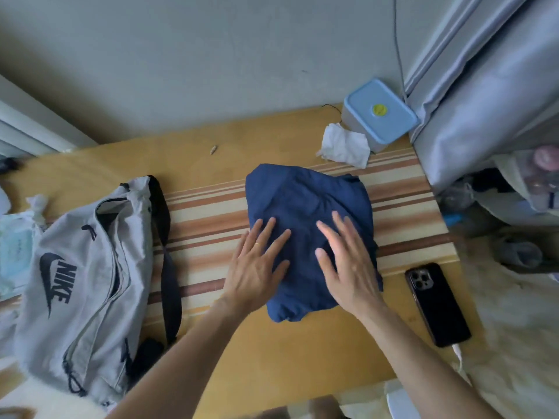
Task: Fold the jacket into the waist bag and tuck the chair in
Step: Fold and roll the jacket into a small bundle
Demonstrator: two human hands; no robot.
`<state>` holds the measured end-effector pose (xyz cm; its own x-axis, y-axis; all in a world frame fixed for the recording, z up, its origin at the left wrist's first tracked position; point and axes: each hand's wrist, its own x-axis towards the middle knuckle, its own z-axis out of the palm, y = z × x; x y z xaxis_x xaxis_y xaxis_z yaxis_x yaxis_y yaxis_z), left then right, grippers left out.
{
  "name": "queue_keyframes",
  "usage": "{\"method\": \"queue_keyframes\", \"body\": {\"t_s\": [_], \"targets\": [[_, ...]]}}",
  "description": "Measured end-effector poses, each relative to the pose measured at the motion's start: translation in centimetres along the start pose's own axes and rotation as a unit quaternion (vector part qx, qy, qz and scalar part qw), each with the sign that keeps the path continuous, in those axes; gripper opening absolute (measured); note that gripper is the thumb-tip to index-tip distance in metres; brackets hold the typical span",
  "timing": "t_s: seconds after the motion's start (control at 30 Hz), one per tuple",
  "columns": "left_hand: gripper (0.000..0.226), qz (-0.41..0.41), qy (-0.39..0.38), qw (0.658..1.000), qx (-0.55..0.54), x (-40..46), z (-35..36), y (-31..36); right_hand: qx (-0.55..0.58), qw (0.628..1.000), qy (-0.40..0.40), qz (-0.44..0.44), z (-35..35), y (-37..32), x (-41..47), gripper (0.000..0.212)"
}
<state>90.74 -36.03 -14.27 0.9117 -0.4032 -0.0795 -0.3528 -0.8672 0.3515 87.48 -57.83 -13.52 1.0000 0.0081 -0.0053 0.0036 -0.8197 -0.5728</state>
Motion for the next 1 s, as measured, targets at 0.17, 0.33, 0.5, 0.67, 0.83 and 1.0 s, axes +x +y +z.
{"method": "queue_keyframes", "body": {"t_s": [0.17, 0.33, 0.5, 0.67, 0.83, 1.0], "targets": [[0.077, 0.053, -0.226, 0.973, -0.009, 0.5, 0.9, -2.7, -0.158, 0.971, -0.170, -0.058, 3.6, 3.5, 0.5, 0.063], [0.108, 0.192, -0.230, 0.948, 0.110, -0.3, 0.1, -4.1, -0.159, 0.967, -0.187, -0.074, 2.0, 4.0, 1.8, 0.062], [0.063, 0.204, -0.124, 0.969, 0.064, -0.3, 1.8, -4.4, -0.154, 0.959, -0.223, -0.084, -0.3, 3.6, 4.5, 0.063], [0.034, -0.050, -0.061, 0.956, -0.283, 0.2, -0.3, -1.6, 0.023, 0.936, -0.348, 0.046, -2.3, 4.1, 8.4, 0.053], [0.050, -0.340, -0.039, 0.847, -0.408, 3.2, -2.6, 0.0, 0.424, 0.800, -0.319, 0.280, -6.9, 2.1, 9.1, 0.042], [0.061, -0.481, 0.002, 0.808, -0.339, 8.5, -2.1, 0.4, 0.129, 0.953, -0.221, 0.161, -6.2, 2.0, 8.7, 0.106]]}}
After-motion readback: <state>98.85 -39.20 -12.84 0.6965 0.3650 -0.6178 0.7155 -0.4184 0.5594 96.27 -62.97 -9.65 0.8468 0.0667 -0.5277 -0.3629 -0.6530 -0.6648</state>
